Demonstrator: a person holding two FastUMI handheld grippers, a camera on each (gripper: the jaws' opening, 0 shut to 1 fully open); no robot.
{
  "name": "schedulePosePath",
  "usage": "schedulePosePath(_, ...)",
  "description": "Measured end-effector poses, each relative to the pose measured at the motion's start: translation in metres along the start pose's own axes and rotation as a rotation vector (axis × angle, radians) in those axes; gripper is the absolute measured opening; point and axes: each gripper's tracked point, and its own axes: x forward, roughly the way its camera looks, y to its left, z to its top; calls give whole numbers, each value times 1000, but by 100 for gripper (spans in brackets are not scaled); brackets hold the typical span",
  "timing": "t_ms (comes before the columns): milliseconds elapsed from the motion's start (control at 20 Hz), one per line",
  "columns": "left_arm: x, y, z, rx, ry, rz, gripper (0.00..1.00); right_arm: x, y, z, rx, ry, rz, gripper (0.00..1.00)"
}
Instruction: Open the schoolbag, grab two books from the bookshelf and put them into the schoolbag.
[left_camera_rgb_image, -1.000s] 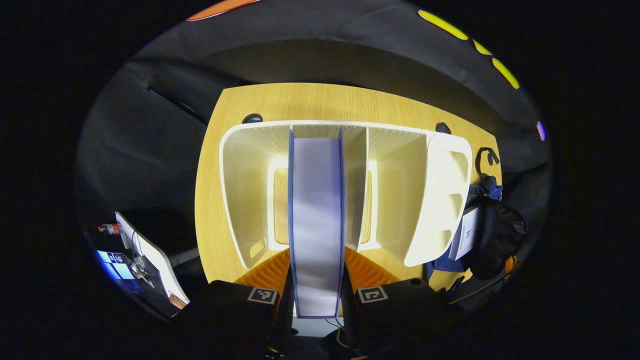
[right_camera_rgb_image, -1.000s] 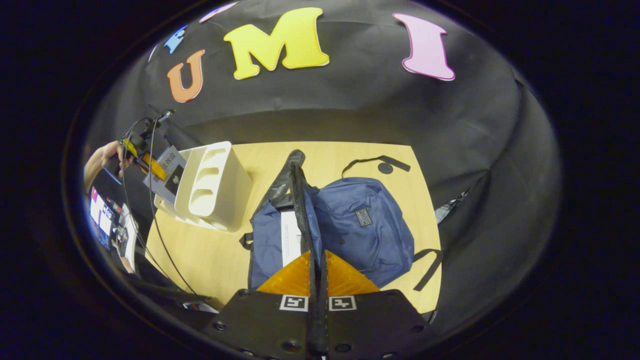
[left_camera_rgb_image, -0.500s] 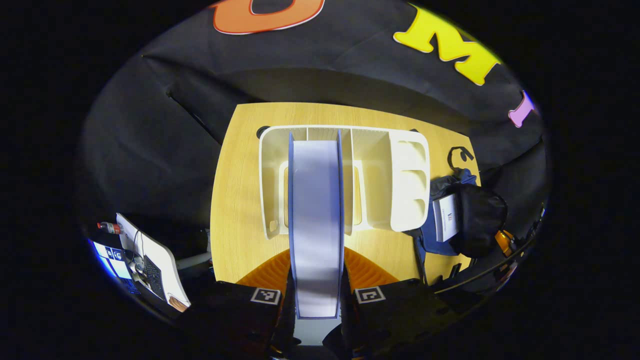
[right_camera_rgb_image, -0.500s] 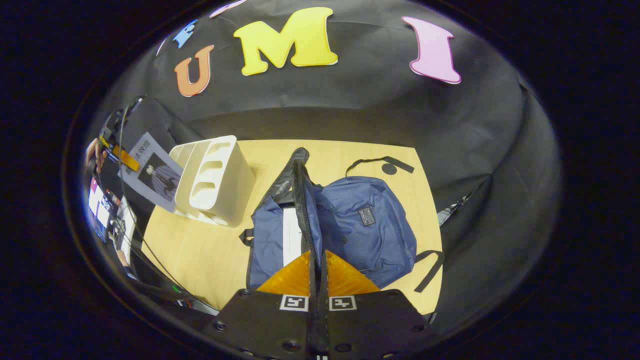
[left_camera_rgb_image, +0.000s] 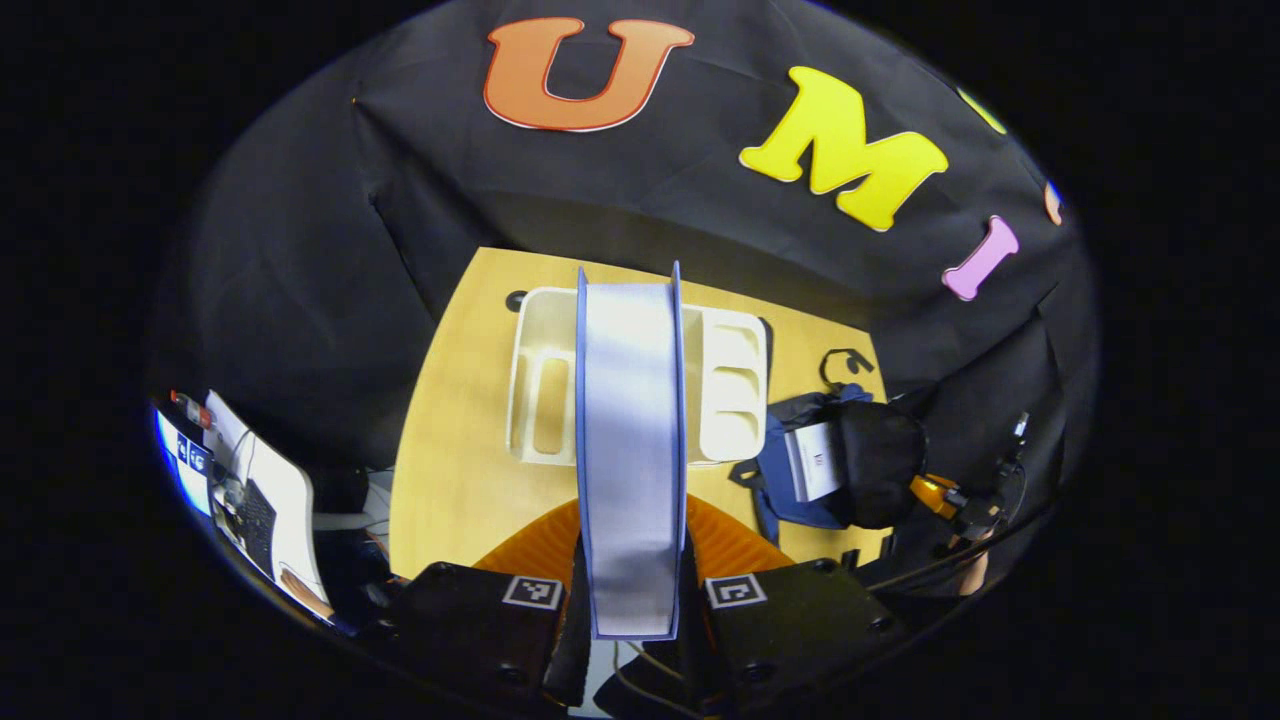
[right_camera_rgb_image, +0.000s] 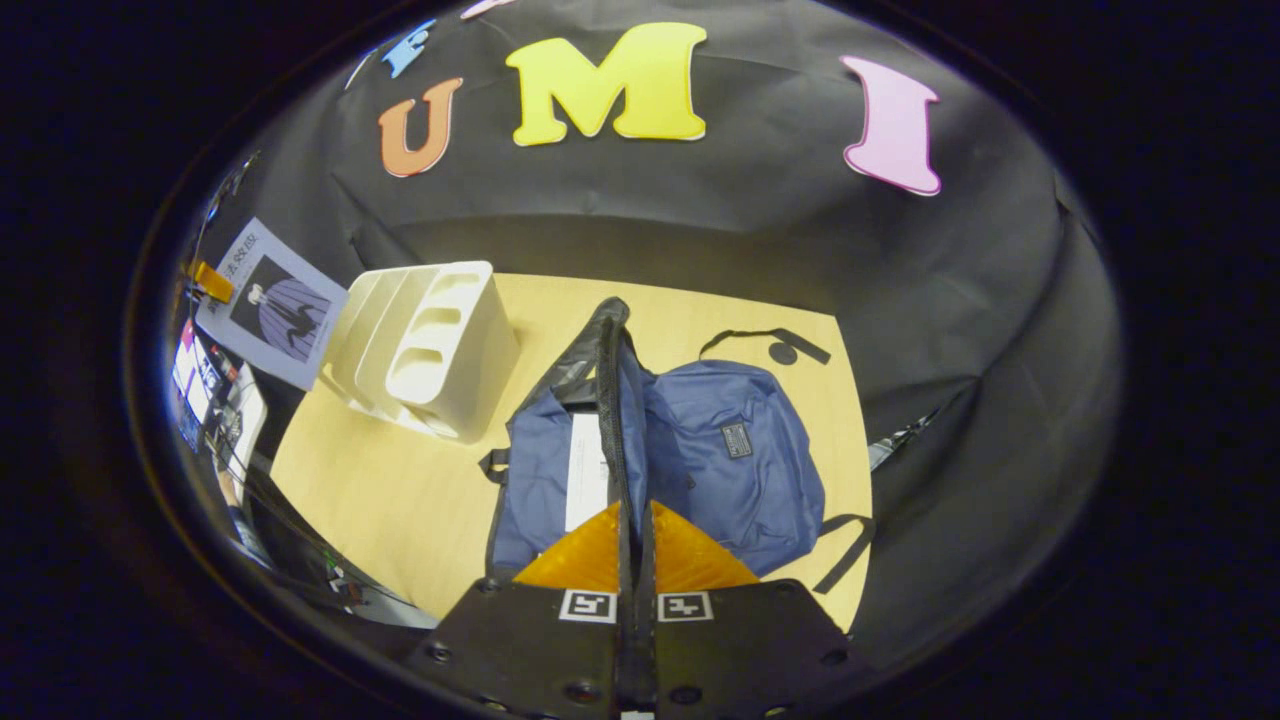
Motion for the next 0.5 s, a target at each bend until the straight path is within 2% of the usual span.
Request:
schedulePosePath(50,2,-15,-2,14,-12,-28,38,-1,-2,0,12,1,1,0)
schedulePosePath(100,5,-28,-5,26,-26,-52,43,-2,-4,0,20,0,-1,0)
schedulePosePath(150,10,-42,-9,38,-30,-81,38,-3,-7,1,25,-4,-5,3)
schedulePosePath(200,15,-58,-14,42,-35,-119,43,-4,-9,1,30,-8,-8,0)
schedulePosePath(250,21,-78,-17,48,-38,-164,38,-4,-11,1,37,-10,-12,0)
schedulePosePath(400,41,-131,-36,69,-26,-290,37,-6,-16,1,58,-6,-13,0)
schedulePosePath(500,60,-160,-53,72,-5,-347,38,-7,-19,4,68,-11,-11,0)
